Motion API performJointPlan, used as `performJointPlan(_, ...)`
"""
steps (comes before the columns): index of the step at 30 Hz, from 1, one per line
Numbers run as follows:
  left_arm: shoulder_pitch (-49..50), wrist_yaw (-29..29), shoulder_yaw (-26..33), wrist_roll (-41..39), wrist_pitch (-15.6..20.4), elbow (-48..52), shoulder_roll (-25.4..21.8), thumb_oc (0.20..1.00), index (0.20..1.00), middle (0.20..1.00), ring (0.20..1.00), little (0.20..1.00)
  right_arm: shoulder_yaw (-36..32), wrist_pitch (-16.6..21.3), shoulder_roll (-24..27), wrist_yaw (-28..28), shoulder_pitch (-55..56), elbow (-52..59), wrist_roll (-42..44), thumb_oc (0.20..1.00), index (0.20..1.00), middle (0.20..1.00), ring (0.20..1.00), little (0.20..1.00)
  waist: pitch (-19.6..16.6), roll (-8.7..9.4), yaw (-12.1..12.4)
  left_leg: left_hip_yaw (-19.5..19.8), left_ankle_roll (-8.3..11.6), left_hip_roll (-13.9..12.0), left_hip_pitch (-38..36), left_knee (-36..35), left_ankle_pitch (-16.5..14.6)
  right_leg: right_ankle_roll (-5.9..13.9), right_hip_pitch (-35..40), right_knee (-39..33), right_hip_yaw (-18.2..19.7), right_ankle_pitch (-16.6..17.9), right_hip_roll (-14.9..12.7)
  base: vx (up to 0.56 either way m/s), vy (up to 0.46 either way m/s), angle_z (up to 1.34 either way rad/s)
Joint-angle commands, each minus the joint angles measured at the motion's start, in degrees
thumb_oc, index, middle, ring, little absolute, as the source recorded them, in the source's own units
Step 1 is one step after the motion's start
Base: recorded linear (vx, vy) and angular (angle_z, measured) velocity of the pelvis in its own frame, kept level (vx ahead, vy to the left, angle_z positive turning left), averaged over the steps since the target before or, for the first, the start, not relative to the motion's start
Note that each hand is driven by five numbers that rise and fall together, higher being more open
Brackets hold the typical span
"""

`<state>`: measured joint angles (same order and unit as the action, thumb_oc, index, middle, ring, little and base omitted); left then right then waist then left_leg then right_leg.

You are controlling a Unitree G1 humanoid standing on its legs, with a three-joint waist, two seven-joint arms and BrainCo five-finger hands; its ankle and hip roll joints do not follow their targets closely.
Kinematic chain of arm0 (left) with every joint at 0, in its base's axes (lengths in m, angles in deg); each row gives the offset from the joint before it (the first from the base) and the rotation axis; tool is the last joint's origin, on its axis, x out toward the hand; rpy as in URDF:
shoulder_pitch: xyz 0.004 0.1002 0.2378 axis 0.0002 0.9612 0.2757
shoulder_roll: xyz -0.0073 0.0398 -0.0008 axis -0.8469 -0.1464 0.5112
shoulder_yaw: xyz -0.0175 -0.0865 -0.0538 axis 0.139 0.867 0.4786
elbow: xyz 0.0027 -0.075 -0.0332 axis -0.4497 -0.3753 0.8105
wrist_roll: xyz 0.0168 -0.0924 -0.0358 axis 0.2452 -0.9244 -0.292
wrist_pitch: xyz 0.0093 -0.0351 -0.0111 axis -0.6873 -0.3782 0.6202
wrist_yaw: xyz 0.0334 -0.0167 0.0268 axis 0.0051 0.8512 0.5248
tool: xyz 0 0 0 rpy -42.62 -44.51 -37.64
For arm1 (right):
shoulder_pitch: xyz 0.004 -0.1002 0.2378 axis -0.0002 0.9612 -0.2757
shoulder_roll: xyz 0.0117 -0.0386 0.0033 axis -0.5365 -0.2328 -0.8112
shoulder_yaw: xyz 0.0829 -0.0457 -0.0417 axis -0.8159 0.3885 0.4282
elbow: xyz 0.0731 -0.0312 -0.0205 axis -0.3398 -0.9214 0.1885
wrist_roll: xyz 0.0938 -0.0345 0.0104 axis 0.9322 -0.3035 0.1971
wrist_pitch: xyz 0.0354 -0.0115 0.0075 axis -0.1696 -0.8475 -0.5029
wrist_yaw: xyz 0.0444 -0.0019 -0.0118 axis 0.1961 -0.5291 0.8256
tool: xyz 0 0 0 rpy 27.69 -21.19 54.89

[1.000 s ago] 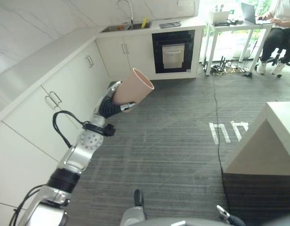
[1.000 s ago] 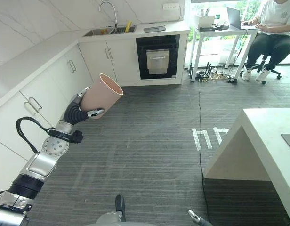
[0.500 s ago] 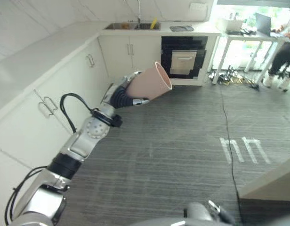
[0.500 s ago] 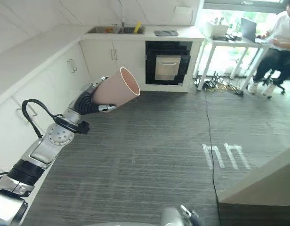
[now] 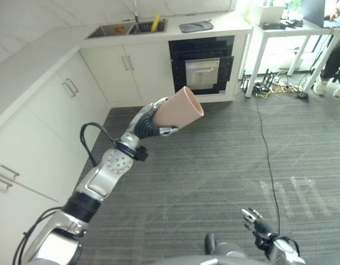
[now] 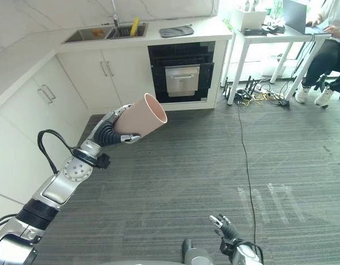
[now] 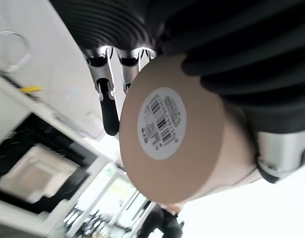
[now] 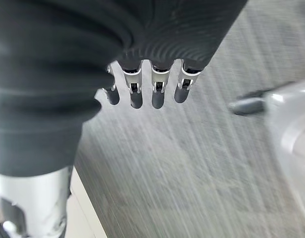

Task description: Place the dishes in the dishwasher.

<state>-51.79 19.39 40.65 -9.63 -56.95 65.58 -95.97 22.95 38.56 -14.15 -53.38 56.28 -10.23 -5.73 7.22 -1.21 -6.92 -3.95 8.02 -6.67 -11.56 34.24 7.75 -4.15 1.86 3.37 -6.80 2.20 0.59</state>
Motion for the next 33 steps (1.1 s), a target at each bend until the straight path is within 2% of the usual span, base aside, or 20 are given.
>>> performJointPlan(1, -1.07, 1.69, 5.69, -1.43, 2.61, 1.06, -1.97, 0.200, 0.200, 0.200, 0.200, 0.200, 1.00, 1.38, 1.48, 0.48, 1.84, 0.91, 1.43, 1.000, 1.000, 1.000, 1.000, 1.000, -0.24, 0.81, 0.61, -3.48, -5.22, 2.47, 9.93, 1.86, -3.55, 3.33, 1.38, 0.49, 1.82, 0.13, -1.36, 0.36, -0.243, 0.00)
performJointPlan(3, -0.75, 1.39, 5.90, -1.13, 3.14, 0.72, -1.74, 0.200, 0.200, 0.200, 0.200, 0.200, 0.57, 1.18, 1.43, 0.88, 1.76, 0.63, 0.89, 1.000, 1.000, 1.000, 1.000, 1.000, 0.30, 1.12, 1.65, -1.99, -6.84, 5.67, 14.83, -1.28, -4.41, 3.35, 3.48, -0.58, 4.73, -0.45, -0.58, 0.35, -0.074, -0.17)
performJointPlan(5, -0.52, 1.24, 5.80, -1.03, 2.70, 1.38, -1.66, 0.200, 0.200, 0.200, 0.200, 0.200, 0.23, 0.82, 0.87, 0.96, 0.98, -0.45, -0.53, 1.000, 1.000, 1.000, 1.000, 1.000, 0.58, 1.10, 2.45, -2.94, -7.05, 5.96, 15.35, -13.85, -4.19, 4.21, 5.79, -2.19, 6.38, -1.20, 0.27, 0.52, 0.110, -0.92)
performJointPlan(6, 0.18, 1.33, 6.00, -1.32, 2.43, 1.98, -1.94, 0.200, 0.200, 0.200, 0.200, 0.200, 0.39, 0.50, 0.83, 1.07, 0.60, -1.10, -0.78, 1.000, 1.000, 1.000, 1.000, 1.000, 0.67, 0.45, 4.05, -0.33, -6.26, 6.63, 17.29, -25.95, -1.77, 4.65, 8.03, -3.79, 8.33, -1.58, 1.32, 1.01, 0.287, -0.92)
performJointPlan(7, 2.01, 0.37, 7.63, -1.70, 3.84, 2.19, -2.18, 0.200, 0.200, 0.200, 0.200, 0.200, 0.17, 1.09, 0.88, 1.95, 0.58, -2.88, -0.71, 1.000, 1.000, 1.000, 1.000, 1.000, 0.77, 0.10, 6.49, 0.69, -3.59, 5.30, 21.19, -36.95, 4.69, 4.96, 12.14, -5.67, 9.60, -2.67, 1.38, 1.10, 0.330, -0.28)
performJointPlan(8, 2.41, 0.34, 7.90, -1.19, 5.37, 1.41, -1.74, 0.200, 0.200, 0.200, 0.200, 0.200, 0.09, 1.46, 0.68, 1.80, 1.27, -2.68, -0.69, 1.000, 1.000, 1.000, 1.000, 1.000, 0.69, -0.04, 6.47, -2.64, -3.42, 4.61, 21.65, -36.68, 5.01, 5.25, 12.85, -5.03, 8.11, -3.95, 0.96, 0.91, 0.264, -0.60)
performJointPlan(9, 2.56, 0.61, 7.86, -0.73, 5.76, 1.12, -1.60, 0.200, 0.200, 0.200, 0.200, 0.200, 0.31, 1.44, 0.54, 1.50, 1.33, -2.52, -0.71, 1.000, 1.000, 1.000, 1.000, 1.000, 0.45, -0.12, 6.41, -3.73, -3.75, 4.55, 21.13, -36.72, 4.67, 5.30, 12.89, -4.66, 7.77, -4.48, 0.93, 0.65, 0.232, -1.06)
performJointPlan(11, 3.15, 0.77, 7.71, 0.34, 5.36, 1.12, -1.32, 0.200, 0.200, 0.200, 0.200, 0.200, 0.55, 0.34, 0.28, 0.54, 1.04, -2.69, -0.33, 1.000, 1.000, 1.000, 1.000, 1.000, -0.25, -0.23, 7.38, -2.66, -5.53, 5.85, 19.43, -35.80, 2.97, 5.57, 13.97, -2.09, 7.87, -7.43, 0.72, 0.56, 0.204, -0.82)
performJointPlan(12, 2.02, -0.60, 7.32, -0.49, 5.50, 0.47, -1.73, 0.200, 0.200, 0.200, 0.200, 0.200, 0.40, 0.43, -0.58, 0.36, 1.82, -2.89, 0.12, 1.000, 1.000, 1.000, 1.000, 1.000, -1.29, 0.39, 7.67, -3.28, -7.84, 7.72, 17.90, -34.59, 0.23, 6.54, 14.45, 0.75, 6.28, -7.82, 0.19, 0.74, 0.379, -0.24)
performJointPlan(13, -1.33, -0.77, 4.93, -0.93, 5.63, -1.51, -2.89, 0.200, 0.200, 0.200, 0.200, 0.200, 1.39, 1.67, -2.64, -1.01, 3.30, -1.64, -0.71, 1.000, 1.000, 1.000, 1.000, 1.000, -2.51, 1.27, 6.34, -3.03, -12.13, 11.37, 13.93, -34.70, -3.66, 12.24, 8.60, 19.01, 5.43, 2.17, -0.86, 0.81, 0.423, -0.70)
performJointPlan(14, -3.15, -0.94, 3.69, -1.45, 3.91, -1.94, -3.64, 0.200, 0.200, 0.200, 0.200, 0.200, 1.45, 1.48, -3.17, -1.14, 3.69, -1.14, 0.11, 1.000, 1.000, 1.000, 1.000, 1.000, -3.01, 0.94, 6.04, -2.13, -13.36, 12.06, 13.11, -34.27, -5.32, 15.02, 4.93, 29.13, 6.39, 8.63, 1.33, 0.67, 0.389, 0.27)
performJointPlan(15, -3.60, -0.80, 3.20, -1.62, 3.21, -2.42, -3.65, 0.200, 0.200, 0.200, 0.200, 0.200, 1.65, 1.64, -3.66, -1.15, 3.54, -1.47, 0.03, 1.000, 1.000, 1.000, 1.000, 1.000, -3.11, -0.11, 5.77, -1.75, -13.57, 11.69, 11.50, -34.78, -5.83, 14.73, 0.24, 34.66, 4.94, 9.86, 0.67, 0.40, 0.193, 0.52)
performJointPlan(17, -3.10, 0.25, 2.44, -1.13, 3.15, -2.07, -3.45, 0.200, 0.200, 0.200, 0.200, 0.200, 1.31, 2.90, -4.03, -0.27, 3.27, -2.22, -1.90, 1.000, 1.000, 1.000, 1.000, 1.000, -2.41, -1.40, 4.32, -0.52, -13.90, 11.73, 8.10, -36.00, -6.57, 12.22, -6.92, 33.75, 3.33, 5.94, -0.08, 0.37, 0.083, 0.43)
performJointPlan(18, -3.33, 0.15, 1.78, -0.87, 3.27, -1.44, -3.36, 0.200, 0.200, 0.200, 0.200, 0.200, 0.88, 3.13, -3.64, -0.47, 3.66, -1.08, -1.24, 1.000, 1.000, 1.000, 1.000, 1.000, -1.61, -1.40, 2.84, 1.56, -14.00, 12.36, 5.68, -36.88, -7.51, 11.15, -8.86, 25.62, 2.95, 4.56, -0.98, 0.43, -0.080, 0.49)
performJointPlan(19, -4.70, 0.16, 1.20, -1.22, 2.67, -1.79, -3.69, 0.200, 0.200, 0.200, 0.200, 0.200, 0.50, 3.08, -2.91, 0.21, 4.12, -0.42, -0.81, 1.000, 1.000, 1.000, 1.000, 1.000, -1.09, -1.14, 1.66, 2.41, -13.80, 12.43, 3.75, -37.40, -8.64, 10.92, -10.25, 18.01, 2.02, 5.20, -3.19, 0.50, -0.179, 0.88)
performJointPlan(20, -6.34, 0.21, 0.57, -1.64, 2.12, -2.57, -3.81, 0.200, 0.200, 0.200, 0.200, 0.200, -0.10, 3.39, -2.18, 1.72, 4.23, -0.81, -0.71, 1.000, 1.000, 1.000, 1.000, 1.000, -0.37, -0.80, 0.43, 3.22, -13.62, 12.33, 1.94, -37.29, -10.46, 11.48, -11.76, 11.04, 2.25, 7.61, -5.54, 0.40, -0.212, 1.38)
performJointPlan(22, -7.23, 0.43, -0.10, -1.48, 2.11, -3.10, -3.59, 0.200, 0.200, 0.200, 0.200, 0.200, -0.67, 3.84, -1.94, 2.93, 3.66, -1.83, -0.98, 1.000, 1.000, 1.000, 1.000, 1.000, 0.18, -0.50, -0.12, 3.62, -13.38, 11.84, 0.57, -36.49, -12.53, 12.28, -12.61, 7.16, 3.14, 9.90, -7.34, 0.31, -0.215, 1.31)
performJointPlan(24, -5.26, 0.46, 0.15, 0.32, 3.10, -2.61, -2.13, 0.200, 0.200, 0.200, 0.200, 0.200, -0.53, 2.91, -1.92, 2.39, 2.40, -2.24, 0.08, 1.000, 1.000, 1.000, 1.000, 1.000, -0.23, -0.23, 0.37, 3.70, -12.60, 10.85, 0.07, -35.39, -13.29, 11.84, -9.84, 4.57, 3.75, 7.44, -6.89, 0.29, -0.265, 0.98)
performJointPlan(29, -3.28, 0.34, 1.28, 0.33, 1.01, 0.17, -1.34, 0.200, 0.200, 0.200, 0.200, 0.200, 1.48, 1.16, -1.10, 0.47, 1.81, -0.96, -0.49, 1.000, 1.000, 1.000, 1.000, 1.000, -2.16, 0.74, 0.82, 1.25, -11.14, 9.10, 0.37, -29.25, -14.59, 8.67, -2.59, 1.61, 3.21, 2.39, -3.66, 0.25, -0.272, 0.25)
performJointPlan(33, -2.41, 0.10, 3.09, -1.26, 0.30, 1.74, -2.32, 0.200, 0.200, 0.200, 0.200, 0.200, 1.46, 0.94, -0.03, 1.05, 1.56, -0.88, -0.43, 1.000, 1.000, 1.000, 1.000, 1.000, -2.13, 1.19, 1.69, 0.85, -9.68, 8.17, 3.60, -21.56, -12.50, 6.84, 0.50, 0.09, 3.40, 0.55, -2.14, 0.12, -0.245, -0.40)
